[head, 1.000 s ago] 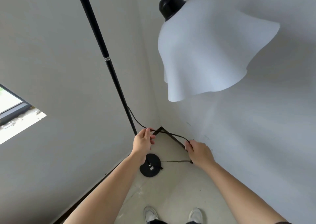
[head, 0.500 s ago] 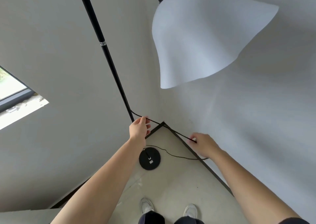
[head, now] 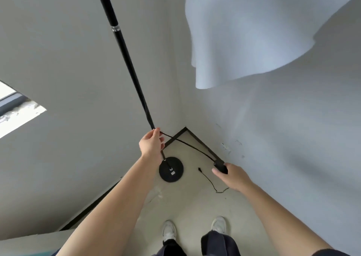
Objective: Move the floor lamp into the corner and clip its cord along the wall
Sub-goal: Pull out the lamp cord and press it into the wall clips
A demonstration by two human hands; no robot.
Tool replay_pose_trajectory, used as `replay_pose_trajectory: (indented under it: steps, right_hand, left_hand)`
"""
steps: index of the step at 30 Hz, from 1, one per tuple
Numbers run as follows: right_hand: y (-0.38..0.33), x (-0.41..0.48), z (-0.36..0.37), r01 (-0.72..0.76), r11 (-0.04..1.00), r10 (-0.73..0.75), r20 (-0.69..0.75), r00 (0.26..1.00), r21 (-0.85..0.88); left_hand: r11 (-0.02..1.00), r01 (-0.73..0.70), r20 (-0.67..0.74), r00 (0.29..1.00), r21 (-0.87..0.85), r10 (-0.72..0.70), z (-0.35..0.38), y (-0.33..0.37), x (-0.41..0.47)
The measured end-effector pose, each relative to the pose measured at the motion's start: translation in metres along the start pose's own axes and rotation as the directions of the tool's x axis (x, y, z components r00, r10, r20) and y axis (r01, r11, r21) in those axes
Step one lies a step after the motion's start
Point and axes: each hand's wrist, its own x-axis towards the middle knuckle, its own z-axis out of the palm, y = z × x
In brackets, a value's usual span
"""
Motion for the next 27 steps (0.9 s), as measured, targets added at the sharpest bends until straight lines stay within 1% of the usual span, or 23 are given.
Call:
replay_pose_trajectory:
  steps: [2, 3, 5, 8, 10, 12, 14, 15, 16, 17, 18, 19, 20, 21, 22, 24, 27]
  right_hand:
    - [-0.014, -0.008, -0.007, 0.040, 0.999, -0.038, -0.103, 0.994, 0.014]
    - [-0.022, -0.012, -0.010, 0.055, 0.998, -0.053, -0.121, 0.991, 0.016]
    - [-0.041, -0.019, -0.012, 0.080, 0.997, -0.077, -0.117, 0.990, 0.016]
    - [-0.063, -0.029, -0.008, 0.100, 0.995, -0.097, -0.089, 0.991, 0.027]
    - [-0.069, -0.034, -0.002, 0.095, 0.995, -0.094, -0.076, 0.993, 0.007]
    - [-0.070, -0.041, 0.003, 0.092, 0.995, -0.094, -0.075, 0.993, -0.034]
    - [-0.070, -0.047, 0.006, 0.070, 0.996, -0.075, -0.117, 0.990, -0.046]
    - [-0.071, -0.050, 0.007, 0.061, 0.997, -0.067, -0.144, 0.987, -0.046]
    - [-0.072, -0.053, 0.009, 0.057, 0.997, -0.064, -0.169, 0.984, -0.050]
    - [-0.074, -0.055, 0.010, 0.052, 0.997, -0.061, -0.185, 0.981, -0.055]
    - [-0.076, -0.057, 0.012, 0.046, 0.997, -0.056, -0.193, 0.980, -0.060]
    - [-0.078, -0.059, 0.014, 0.038, 0.997, -0.050, -0.197, 0.979, -0.068]
    - [-0.080, -0.060, 0.017, 0.028, 0.996, -0.044, -0.200, 0.979, -0.082]
    - [-0.083, -0.061, 0.019, 0.022, 0.995, -0.042, -0.205, 0.978, -0.096]
    - [-0.085, -0.063, 0.022, 0.019, 0.995, -0.039, -0.209, 0.977, -0.098]
    - [-0.089, -0.066, 0.027, 0.023, 0.997, -0.038, -0.222, 0.974, -0.071]
    - [-0.090, -0.073, 0.031, 0.011, 1.000, -0.016, -0.260, 0.965, -0.024]
  left_hand:
    - [0.999, 0.036, 0.053, 0.998, 0.007, -0.036, -0.002, 0.000, 0.004]
    - [0.998, 0.060, 0.102, 0.993, 0.034, -0.063, -0.002, -0.001, 0.004]
    - [0.987, 0.113, 0.218, 0.966, 0.118, -0.137, -0.001, -0.007, -0.002]
    - [0.939, 0.147, 0.353, 0.899, 0.310, -0.258, 0.000, -0.020, -0.016]
    - [0.910, 0.113, 0.410, 0.865, 0.399, -0.287, -0.001, -0.028, -0.023]
    - [0.893, 0.037, 0.464, 0.844, 0.449, -0.269, -0.002, -0.036, -0.027]
    - [0.840, -0.105, 0.480, 0.855, 0.532, -0.197, -0.002, -0.045, -0.028]
    - [0.831, -0.121, 0.448, 0.879, 0.543, -0.165, -0.002, -0.048, -0.029]
    - [0.838, -0.086, 0.386, 0.909, 0.539, -0.155, -0.003, -0.050, -0.031]
    - [0.877, 0.038, 0.318, 0.924, 0.480, -0.214, -0.003, -0.050, -0.034]
    - [0.903, 0.202, 0.297, 0.898, 0.379, -0.326, -0.003, -0.050, -0.037]
    - [0.897, 0.331, 0.344, 0.839, 0.294, -0.423, -0.004, -0.051, -0.040]
    - [0.879, 0.392, 0.423, 0.771, 0.273, -0.475, -0.004, -0.051, -0.044]
    - [0.873, 0.388, 0.490, 0.722, 0.297, -0.488, -0.006, -0.053, -0.047]
    - [0.881, 0.353, 0.528, 0.706, 0.315, -0.471, -0.007, -0.055, -0.049]
    - [0.913, 0.284, 0.547, 0.734, 0.293, -0.403, -0.007, -0.058, -0.046]
    - [0.937, 0.268, 0.518, 0.782, 0.224, -0.347, -0.002, -0.056, -0.035]
